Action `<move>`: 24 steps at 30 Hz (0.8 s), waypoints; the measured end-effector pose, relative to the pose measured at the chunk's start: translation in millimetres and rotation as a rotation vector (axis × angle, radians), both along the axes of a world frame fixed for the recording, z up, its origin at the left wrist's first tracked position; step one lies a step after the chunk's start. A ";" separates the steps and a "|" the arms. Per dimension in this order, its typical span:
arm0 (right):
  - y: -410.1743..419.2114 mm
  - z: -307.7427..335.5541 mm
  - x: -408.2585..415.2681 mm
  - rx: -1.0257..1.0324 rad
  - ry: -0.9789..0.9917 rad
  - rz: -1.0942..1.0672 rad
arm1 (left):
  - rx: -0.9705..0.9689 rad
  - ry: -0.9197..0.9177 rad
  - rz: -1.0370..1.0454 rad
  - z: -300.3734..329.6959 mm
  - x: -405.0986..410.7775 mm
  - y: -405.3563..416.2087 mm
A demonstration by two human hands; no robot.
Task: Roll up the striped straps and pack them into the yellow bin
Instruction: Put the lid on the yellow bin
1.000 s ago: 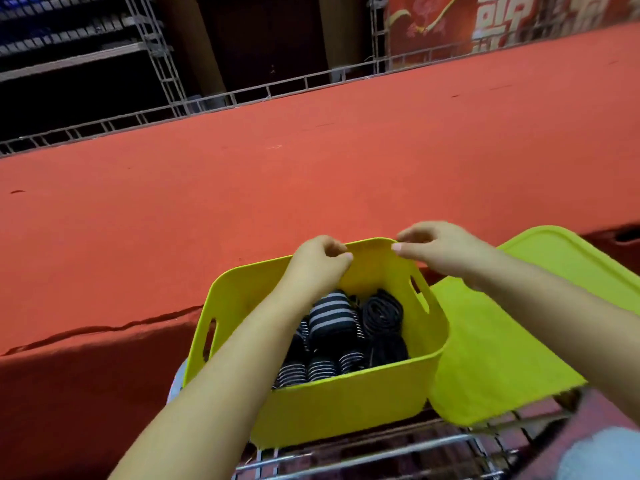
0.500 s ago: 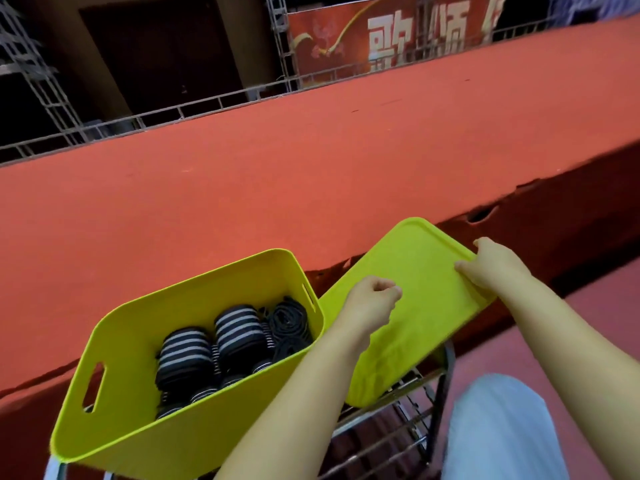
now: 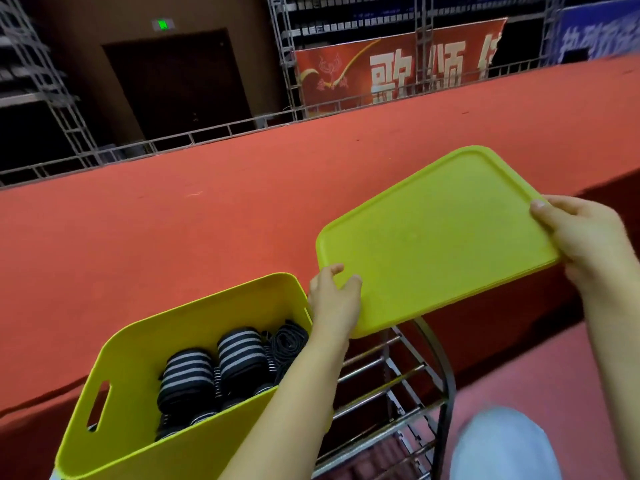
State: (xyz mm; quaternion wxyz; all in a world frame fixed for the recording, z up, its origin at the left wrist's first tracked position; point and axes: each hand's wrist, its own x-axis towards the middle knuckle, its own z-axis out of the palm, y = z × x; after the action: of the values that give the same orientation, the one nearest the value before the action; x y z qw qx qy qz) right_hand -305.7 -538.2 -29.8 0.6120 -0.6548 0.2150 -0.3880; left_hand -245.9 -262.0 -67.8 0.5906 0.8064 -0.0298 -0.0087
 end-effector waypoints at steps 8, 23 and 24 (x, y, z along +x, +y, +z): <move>106.4 -13.2 20.0 0.141 -0.041 0.294 | -0.058 -0.155 0.340 32.6 -13.2 136.0; 267.7 -81.7 35.1 -0.215 0.309 0.555 | 0.146 -0.085 0.648 -3.7 -41.6 296.9; 268.3 -81.7 35.7 -0.223 0.322 0.554 | 0.151 -0.072 0.638 -5.5 -37.9 298.1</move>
State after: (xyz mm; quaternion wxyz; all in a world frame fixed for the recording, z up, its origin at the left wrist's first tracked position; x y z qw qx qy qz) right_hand -270.0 -269.9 -111.5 0.5771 -0.8040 0.0789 -0.1196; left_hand -283.8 36.1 -73.3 0.5008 0.8163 0.2041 0.2029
